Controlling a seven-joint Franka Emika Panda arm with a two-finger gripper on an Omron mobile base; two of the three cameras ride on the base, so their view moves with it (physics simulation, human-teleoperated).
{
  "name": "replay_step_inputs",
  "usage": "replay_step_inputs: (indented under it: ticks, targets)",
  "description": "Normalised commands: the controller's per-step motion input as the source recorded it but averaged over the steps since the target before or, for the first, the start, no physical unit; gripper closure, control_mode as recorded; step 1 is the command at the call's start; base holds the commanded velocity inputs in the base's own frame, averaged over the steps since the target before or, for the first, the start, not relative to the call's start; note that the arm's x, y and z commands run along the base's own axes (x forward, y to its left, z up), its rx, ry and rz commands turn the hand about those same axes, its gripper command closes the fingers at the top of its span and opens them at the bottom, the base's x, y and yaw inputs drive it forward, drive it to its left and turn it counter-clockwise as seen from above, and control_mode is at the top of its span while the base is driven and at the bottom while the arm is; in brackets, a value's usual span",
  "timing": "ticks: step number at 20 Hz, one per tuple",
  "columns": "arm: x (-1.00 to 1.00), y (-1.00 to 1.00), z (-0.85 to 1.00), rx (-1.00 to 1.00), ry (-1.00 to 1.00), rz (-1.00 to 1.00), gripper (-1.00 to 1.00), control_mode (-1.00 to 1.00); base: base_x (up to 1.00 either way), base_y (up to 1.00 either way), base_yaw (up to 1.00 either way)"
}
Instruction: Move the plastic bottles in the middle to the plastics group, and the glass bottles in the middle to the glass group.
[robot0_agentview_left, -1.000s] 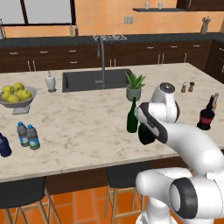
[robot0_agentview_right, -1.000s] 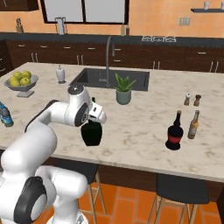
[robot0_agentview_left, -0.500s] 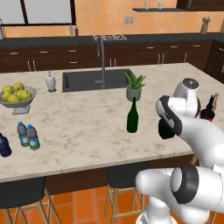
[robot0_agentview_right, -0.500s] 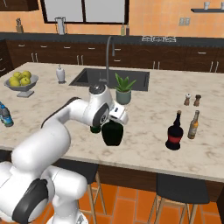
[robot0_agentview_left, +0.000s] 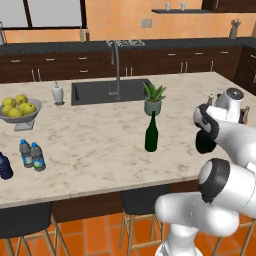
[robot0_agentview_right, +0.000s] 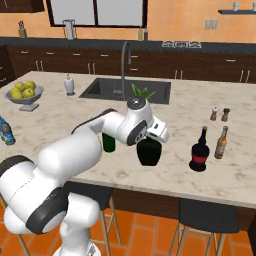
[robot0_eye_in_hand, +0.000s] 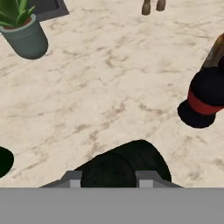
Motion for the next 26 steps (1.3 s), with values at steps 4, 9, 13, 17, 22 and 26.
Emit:
replay_step_inputs:
  ticks: [4, 9, 13, 17, 22, 26]
  targets:
    - [0.52, -0.41, 0.02, -0.01, 0.0, 0.0, 1.0, -1.0, 0.0, 0.0, 0.0]
    - [0.41, -0.22, 0.01, -0.02, 0.0, 0.01, 1.0, -1.0, 0.0, 0.0, 0.0]
    - [0.1, -0.12, 0.0, -0.03, 0.0, 0.01, 1.0, -1.0, 0.0, 0.0, 0.0]
    - [0.0, -0.36, -0.04, 0.0, 0.0, 0.0, 1.0, -1.0, 0.0, 0.0, 0.0]
    - [0.0, -0.23, -0.15, 0.0, -0.03, 0.0, 1.0, -1.0, 0.0, 0.0, 0.0]
    - [0.0, -0.12, -0.07, 0.0, -0.03, 0.0, 1.0, -1.0, 0.0, 0.0, 0.0]
